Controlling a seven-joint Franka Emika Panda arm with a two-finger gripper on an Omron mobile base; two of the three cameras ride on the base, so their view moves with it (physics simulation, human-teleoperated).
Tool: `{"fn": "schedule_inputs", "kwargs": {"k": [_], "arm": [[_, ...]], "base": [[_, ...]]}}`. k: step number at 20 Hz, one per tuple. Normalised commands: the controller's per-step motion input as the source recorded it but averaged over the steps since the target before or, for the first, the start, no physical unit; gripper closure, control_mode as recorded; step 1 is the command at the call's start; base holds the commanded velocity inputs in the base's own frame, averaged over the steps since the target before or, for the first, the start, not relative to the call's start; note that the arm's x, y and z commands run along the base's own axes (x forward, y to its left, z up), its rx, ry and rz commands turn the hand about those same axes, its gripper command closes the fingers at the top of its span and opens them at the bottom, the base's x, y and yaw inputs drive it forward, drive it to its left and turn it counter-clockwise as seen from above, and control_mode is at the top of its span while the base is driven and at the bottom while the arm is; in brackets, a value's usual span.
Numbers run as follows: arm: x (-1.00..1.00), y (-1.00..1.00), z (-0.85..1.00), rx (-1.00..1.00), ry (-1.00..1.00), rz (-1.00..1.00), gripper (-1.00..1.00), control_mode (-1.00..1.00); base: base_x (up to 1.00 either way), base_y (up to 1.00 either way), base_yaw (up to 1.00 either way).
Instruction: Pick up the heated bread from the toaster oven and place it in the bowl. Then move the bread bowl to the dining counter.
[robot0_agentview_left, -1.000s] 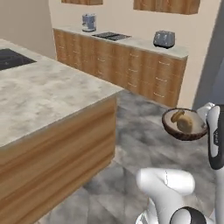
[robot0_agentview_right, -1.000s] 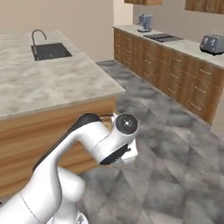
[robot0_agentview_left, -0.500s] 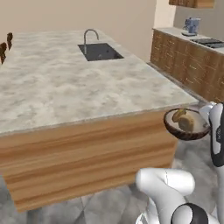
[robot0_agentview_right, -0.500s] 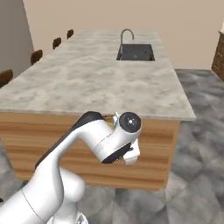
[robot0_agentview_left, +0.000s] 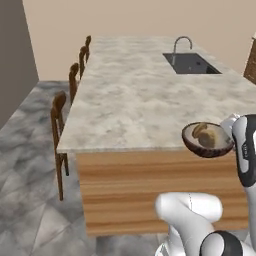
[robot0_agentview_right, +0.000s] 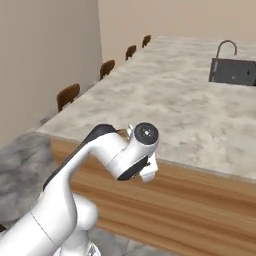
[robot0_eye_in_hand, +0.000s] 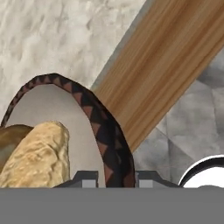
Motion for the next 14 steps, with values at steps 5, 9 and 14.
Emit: {"fn": "schedule_inputs", "kwargs": {"k": [5,9,14], "arm": [[0.0,0.0,0.0,0.0,0.0,0.0,1.0,1.0],[0.0,0.0,0.0,0.0,0.0,0.0,1.0,1.0],[0.49,-0.02,0.0,0.0,0.02,0.0,1.0,-1.0]], "base": [[0.55,1.0,0.17],[0.56,0.87,0.0],[0.24,0.05,0.0]]}}
